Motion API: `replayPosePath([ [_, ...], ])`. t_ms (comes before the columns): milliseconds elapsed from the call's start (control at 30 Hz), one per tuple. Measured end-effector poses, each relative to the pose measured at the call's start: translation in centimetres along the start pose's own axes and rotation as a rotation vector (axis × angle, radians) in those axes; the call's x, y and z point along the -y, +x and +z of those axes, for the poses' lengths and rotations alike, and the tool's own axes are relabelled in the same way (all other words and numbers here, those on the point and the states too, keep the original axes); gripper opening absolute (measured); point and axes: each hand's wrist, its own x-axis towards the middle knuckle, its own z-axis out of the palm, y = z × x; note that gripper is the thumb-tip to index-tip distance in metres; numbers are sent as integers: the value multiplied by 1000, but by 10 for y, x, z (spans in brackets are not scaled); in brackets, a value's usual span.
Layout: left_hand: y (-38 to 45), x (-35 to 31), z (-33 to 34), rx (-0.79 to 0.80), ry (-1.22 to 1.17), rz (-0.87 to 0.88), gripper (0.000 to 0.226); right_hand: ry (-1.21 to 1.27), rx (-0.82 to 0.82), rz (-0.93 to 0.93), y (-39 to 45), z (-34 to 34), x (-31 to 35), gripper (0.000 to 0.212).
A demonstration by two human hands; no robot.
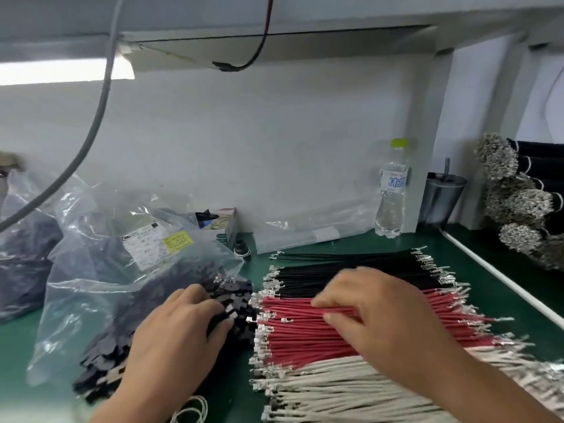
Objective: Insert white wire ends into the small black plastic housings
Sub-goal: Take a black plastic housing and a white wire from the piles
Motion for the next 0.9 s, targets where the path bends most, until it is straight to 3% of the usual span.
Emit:
replayPosePath([
  [167,0,-7,2,16,-82,-1,18,47,264,223,40,45,-25,32],
  [300,0,-6,6,47,-29,19,41,24,198,197,39,55,-31,8],
  [467,-1,-3,11,22,-62,72,28,-105,188,71,34,49,-27,4],
  [533,-1,-3,11,16,-52,82,25,-208,128,5,32,44,-25,6],
  [700,1,-4,13,-40,-86,103,27,-218,-238,-130,44,20,-29,43],
  [800,1,-3,12,-36,-132,93,26,-183,-390,-178,59,-1,-21,28],
  [900,1,-3,7,-37,-168,61,23,-240,-383,-225,52,-8,-13,12],
])
